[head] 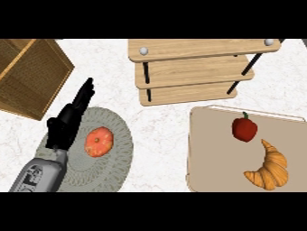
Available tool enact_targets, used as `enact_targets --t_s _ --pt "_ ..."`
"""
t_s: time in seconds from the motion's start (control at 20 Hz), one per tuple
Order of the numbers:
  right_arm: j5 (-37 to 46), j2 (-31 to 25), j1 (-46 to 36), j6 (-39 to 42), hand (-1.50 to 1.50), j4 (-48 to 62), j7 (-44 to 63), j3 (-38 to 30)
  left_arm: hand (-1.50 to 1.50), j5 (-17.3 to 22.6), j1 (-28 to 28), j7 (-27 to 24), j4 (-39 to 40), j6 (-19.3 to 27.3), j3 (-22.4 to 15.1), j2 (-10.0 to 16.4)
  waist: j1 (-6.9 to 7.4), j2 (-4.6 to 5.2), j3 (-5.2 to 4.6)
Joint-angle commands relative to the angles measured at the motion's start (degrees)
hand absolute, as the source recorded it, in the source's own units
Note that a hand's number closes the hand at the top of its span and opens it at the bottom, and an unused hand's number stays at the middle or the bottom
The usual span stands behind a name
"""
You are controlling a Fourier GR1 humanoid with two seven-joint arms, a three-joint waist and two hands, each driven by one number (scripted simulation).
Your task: Pick the croissant from the tray and place it in the tiered shelf
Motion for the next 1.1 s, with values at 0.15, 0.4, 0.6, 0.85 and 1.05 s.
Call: enact_targets --t_s 0.15,0.4,0.6,0.85,1.05 --pt "8.85 2.33 -11.27 6.94 -1.5 0.08 17.31 3.03 0.0 -0.44 0.14 0.49 0.19 -0.69 1.24 0.35 -0.17 -0.07 0.0" --pt "15.2 8.54 -10.98 7.56 -1.5 0.72 17.35 6.22 0.0 -0.8 2.59 1.58 -3.83 -1.03 0.83 0.78 -0.34 -0.33 0.04" --pt "15.04 10.67 -13.83 10.56 -1.5 4.59 14.42 4.1 0.0 -3.05 1.54 -0.57 -0.29 0.77 -0.55 -2.4 -0.78 -0.21 0.09" --pt "19.49 15.7 -11.07 10.04 -1.5 7.78 11.57 5.48 0.0 -1.99 -0.01 -0.06 1.71 0.22 1.51 -2.48 -1.28 -0.22 0.1" --pt "22.07 20.22 -15.12 12.3 -1.5 9.94 12.53 5.36 0.0 -2.68 -0.24 1.29 -0.65 -0.28 1.67 -1.57 -0.83 -0.27 0.11"
